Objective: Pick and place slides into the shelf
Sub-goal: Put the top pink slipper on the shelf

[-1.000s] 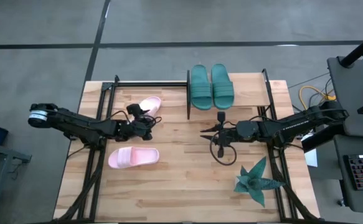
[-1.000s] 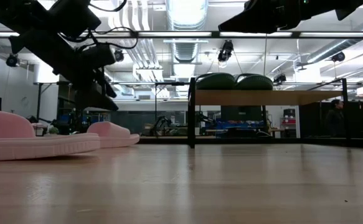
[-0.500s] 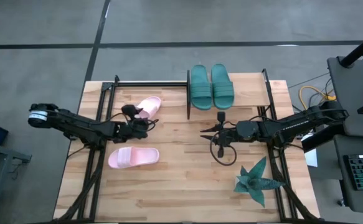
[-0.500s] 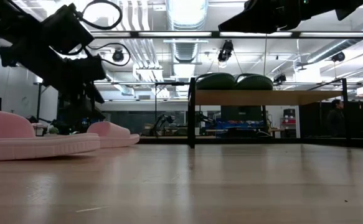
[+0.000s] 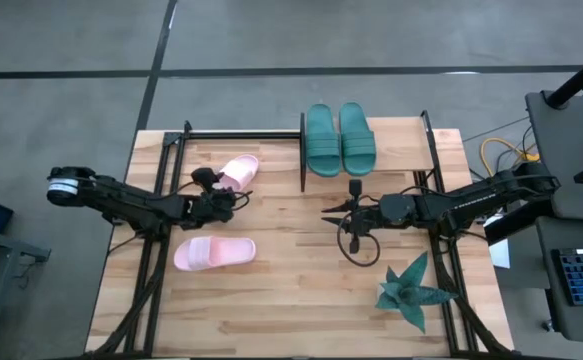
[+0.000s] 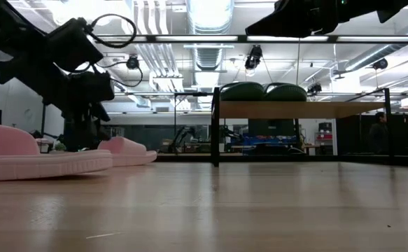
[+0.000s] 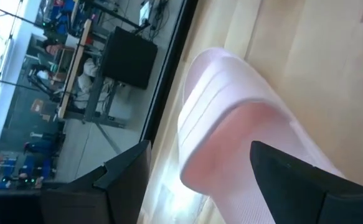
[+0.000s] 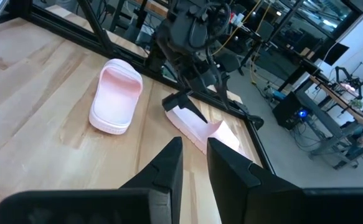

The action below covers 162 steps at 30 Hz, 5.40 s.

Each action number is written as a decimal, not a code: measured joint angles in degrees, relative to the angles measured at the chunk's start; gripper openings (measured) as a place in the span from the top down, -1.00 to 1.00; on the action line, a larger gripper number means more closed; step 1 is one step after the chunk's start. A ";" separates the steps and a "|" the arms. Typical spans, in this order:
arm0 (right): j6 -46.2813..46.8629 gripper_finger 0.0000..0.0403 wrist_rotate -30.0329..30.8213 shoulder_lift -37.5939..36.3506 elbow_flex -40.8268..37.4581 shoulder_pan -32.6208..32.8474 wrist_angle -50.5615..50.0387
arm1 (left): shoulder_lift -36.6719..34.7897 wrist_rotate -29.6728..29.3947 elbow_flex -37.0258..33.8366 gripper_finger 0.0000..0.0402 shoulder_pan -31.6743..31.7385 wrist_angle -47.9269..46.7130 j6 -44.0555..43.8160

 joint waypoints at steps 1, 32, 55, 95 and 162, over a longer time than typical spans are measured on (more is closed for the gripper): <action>0.00 0.68 0.00 0.00 0.00 0.00 0.00 | 0.59 0.02 0.04 -0.29 0.33 -0.01 0.02; 0.00 0.68 0.00 0.00 0.00 0.00 -0.46 | 15.80 -0.16 2.00 -0.29 7.12 17.79 17.97; 0.00 0.68 -0.01 0.00 0.00 0.00 -0.48 | 14.60 -0.20 1.96 -0.29 7.27 21.30 20.93; 0.01 0.68 0.00 0.00 0.00 -0.02 -0.48 | 13.18 0.03 2.49 0.98 7.97 21.38 20.90; -38.36 -0.07 8.74 0.00 0.02 0.02 -0.24 | 12.50 6.99 35.63 0.98 -17.34 3.94 31.23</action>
